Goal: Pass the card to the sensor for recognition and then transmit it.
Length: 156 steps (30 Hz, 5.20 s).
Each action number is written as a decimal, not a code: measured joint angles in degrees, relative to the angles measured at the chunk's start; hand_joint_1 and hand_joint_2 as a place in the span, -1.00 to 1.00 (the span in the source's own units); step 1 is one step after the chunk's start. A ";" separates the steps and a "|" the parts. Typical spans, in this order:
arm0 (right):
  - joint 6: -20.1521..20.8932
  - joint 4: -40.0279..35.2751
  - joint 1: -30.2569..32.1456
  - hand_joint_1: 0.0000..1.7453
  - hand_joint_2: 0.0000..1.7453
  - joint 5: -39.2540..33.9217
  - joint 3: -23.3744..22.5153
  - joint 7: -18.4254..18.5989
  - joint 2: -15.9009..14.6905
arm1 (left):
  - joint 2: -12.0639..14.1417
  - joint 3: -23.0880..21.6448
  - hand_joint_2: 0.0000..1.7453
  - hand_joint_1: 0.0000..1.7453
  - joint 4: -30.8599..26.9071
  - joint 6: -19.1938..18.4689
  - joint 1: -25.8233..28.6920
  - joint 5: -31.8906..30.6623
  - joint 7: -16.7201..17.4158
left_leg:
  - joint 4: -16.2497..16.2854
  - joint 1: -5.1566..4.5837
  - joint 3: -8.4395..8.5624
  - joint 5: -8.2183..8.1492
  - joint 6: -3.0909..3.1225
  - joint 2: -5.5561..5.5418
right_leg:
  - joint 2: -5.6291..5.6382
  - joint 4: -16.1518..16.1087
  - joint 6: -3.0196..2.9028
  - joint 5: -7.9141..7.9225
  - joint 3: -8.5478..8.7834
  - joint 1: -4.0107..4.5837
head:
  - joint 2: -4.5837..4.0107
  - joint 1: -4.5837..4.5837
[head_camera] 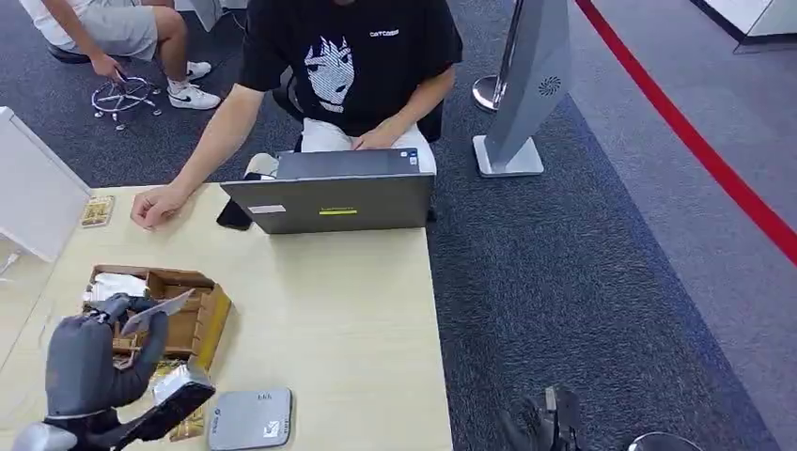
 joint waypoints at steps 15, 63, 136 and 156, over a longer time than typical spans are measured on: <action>-1.12 -0.66 -0.49 -1.00 1.00 0.00 -1.38 0.13 0.39 | 0.74 -14.11 1.00 1.00 3.65 4.11 6.00 4.80 6.91 | -0.01 0.01 0.00 0.01 -0.01 -0.06 | -0.06 0.03 0.00 0.00 0.05 0.01 | 0.00 0.00; -3.21 -5.09 2.27 -1.00 1.00 1.62 -2.82 0.83 0.39 | 8.87 -23.63 1.00 1.00 7.71 21.37 11.21 2.08 24.77 | -0.02 0.01 0.01 0.01 0.00 -0.07 | -0.07 0.03 0.01 -0.01 0.04 0.01 | 0.00 0.02; 2.67 3.85 -3.10 -1.00 1.00 2.86 4.59 -0.52 -0.46 | 4.48 1.61 1.00 -1.00 29.46 -10.12 -37.64 -14.29 7.61 | -0.02 0.04 -0.07 0.53 -0.12 -0.24 | -0.20 0.11 -0.15 0.36 -0.05 0.03 | 0.00 0.04; 1.31 3.02 -1.49 -1.00 1.00 0.70 3.67 -2.38 -0.48 | 13.33 -0.22 1.00 -1.00 2.36 0.02 -8.61 -21.98 -5.65 | -0.05 0.04 -0.06 0.20 -0.10 0.04 | 0.05 0.07 -0.03 0.11 -0.12 0.02 | 0.00 0.04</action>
